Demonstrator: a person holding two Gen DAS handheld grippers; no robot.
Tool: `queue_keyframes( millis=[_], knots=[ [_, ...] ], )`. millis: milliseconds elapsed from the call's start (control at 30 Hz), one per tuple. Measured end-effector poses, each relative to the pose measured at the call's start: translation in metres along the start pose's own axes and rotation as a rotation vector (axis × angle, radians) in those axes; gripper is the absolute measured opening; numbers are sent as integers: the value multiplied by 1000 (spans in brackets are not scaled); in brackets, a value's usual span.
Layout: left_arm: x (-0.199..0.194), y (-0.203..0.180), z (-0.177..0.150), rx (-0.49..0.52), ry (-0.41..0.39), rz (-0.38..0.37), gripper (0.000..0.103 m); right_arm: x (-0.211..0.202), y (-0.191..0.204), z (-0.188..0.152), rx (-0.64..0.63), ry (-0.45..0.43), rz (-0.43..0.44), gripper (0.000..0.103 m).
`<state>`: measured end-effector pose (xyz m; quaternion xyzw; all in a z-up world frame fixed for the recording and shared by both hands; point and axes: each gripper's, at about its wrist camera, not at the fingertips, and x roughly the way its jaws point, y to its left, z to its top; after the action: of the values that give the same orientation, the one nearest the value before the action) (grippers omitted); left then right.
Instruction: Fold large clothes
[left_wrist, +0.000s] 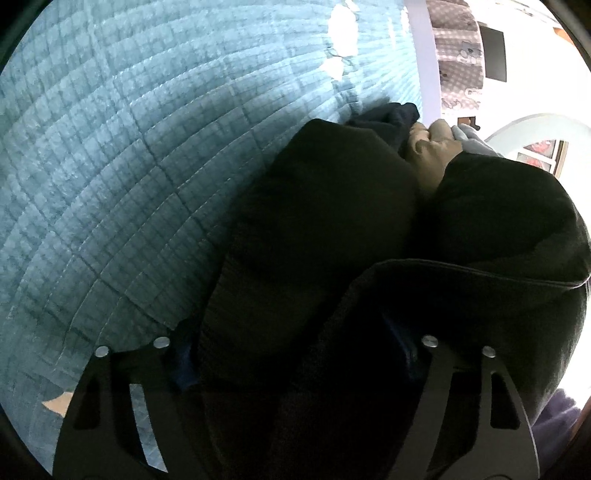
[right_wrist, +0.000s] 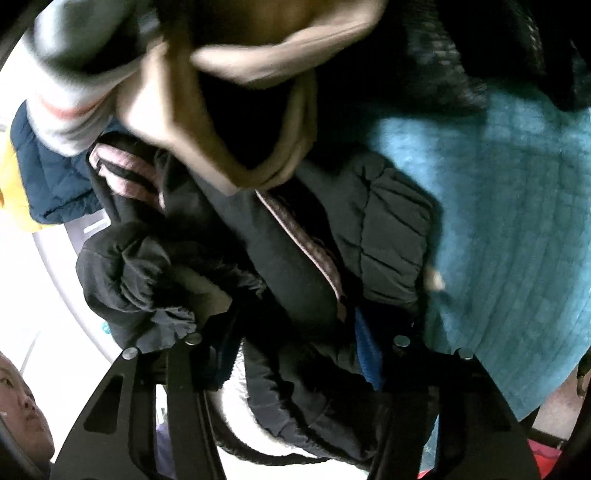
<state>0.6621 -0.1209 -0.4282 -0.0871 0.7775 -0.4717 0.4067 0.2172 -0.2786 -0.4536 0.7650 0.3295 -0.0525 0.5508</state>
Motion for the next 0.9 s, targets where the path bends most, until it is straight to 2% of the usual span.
queue_keyframes(
  millis=[67, 267, 467, 533, 633, 700, 800, 900],
  knots=[
    [-2, -5, -3, 18, 3, 6, 71, 0, 0, -2, -5, 10, 13, 48],
    [-10, -22, -15, 62, 0, 13, 70, -6, 5, 5, 3, 30, 44, 46],
    [-19, -34, -26, 73, -18, -4, 69, 3, 9, 15, 48, 80, 130, 43],
    [-22, -35, -31, 69, -31, -8, 68, -11, 14, 32, 24, 72, 96, 42],
    [-24, -34, -37, 52, -49, -20, 68, -9, 14, 41, 20, 81, 96, 41],
    [-25, -36, -40, 55, -52, -15, 68, -10, 16, 47, 7, 76, 66, 41],
    [-22, -29, -42, 30, -47, 2, 68, -3, 17, 57, -67, 55, -43, 41],
    [-20, -25, -41, 16, -53, 8, 68, 8, 2, 64, -39, 59, -16, 40]
  ],
)
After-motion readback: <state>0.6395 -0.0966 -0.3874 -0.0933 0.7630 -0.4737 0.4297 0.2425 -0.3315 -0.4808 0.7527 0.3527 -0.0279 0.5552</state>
